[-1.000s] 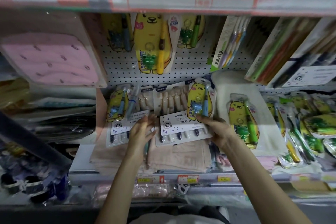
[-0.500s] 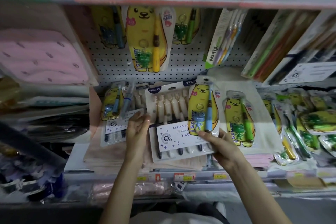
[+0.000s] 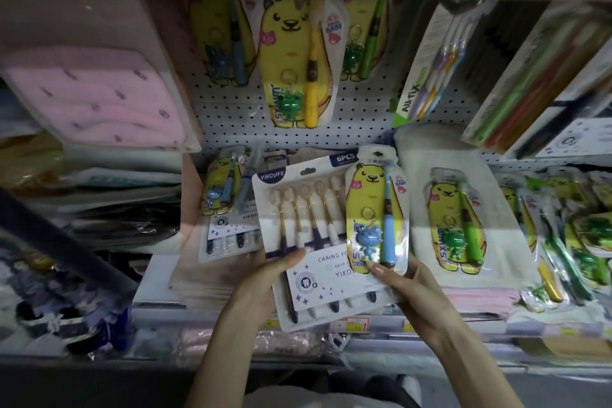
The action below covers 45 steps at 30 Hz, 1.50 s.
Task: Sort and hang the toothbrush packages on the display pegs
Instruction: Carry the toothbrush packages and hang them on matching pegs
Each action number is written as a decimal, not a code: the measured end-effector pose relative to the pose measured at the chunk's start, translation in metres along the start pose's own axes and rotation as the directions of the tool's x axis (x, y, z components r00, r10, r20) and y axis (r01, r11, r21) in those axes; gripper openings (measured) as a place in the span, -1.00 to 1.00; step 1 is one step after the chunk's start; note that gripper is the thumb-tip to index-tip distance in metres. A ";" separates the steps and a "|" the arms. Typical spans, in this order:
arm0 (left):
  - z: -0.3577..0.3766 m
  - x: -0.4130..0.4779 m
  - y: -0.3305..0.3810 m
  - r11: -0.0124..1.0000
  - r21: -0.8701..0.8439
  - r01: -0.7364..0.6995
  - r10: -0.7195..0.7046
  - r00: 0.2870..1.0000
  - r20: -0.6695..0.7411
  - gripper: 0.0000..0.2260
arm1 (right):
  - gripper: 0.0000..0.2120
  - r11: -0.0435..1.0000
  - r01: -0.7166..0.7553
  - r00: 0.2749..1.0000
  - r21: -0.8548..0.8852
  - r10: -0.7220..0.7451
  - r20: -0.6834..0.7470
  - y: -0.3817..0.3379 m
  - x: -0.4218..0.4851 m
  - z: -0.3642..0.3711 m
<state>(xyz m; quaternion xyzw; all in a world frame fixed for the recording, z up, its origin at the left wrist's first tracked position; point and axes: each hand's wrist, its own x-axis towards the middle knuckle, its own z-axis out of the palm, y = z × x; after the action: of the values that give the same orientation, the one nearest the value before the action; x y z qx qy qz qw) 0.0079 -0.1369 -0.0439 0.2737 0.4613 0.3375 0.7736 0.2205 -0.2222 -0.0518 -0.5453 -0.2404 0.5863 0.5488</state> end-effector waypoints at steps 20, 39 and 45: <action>-0.035 -0.011 0.003 0.991 0.025 -0.131 0.132 0.990 -0.059 -0.52 | -0.64 0.993 0.098 0.995 -0.059 -0.098 0.008 -0.025 0.015 0.004; -0.060 -0.038 0.001 0.982 0.069 -0.174 0.178 0.983 -0.049 -0.65 | -0.46 0.998 0.063 0.969 -0.033 -0.053 0.240 -0.033 0.012 -0.003; -0.089 -0.059 0.000 0.964 0.050 -0.261 0.266 0.951 -0.156 -0.48 | -0.43 0.982 0.150 0.900 -0.112 -0.089 0.426 -0.037 0.010 0.022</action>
<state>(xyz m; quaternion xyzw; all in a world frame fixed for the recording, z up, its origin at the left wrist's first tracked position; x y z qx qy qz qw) -0.0924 -0.1727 -0.0509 0.3157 0.4866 0.4521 0.6776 0.2168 -0.1956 -0.0171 -0.4286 -0.4267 0.6362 0.4791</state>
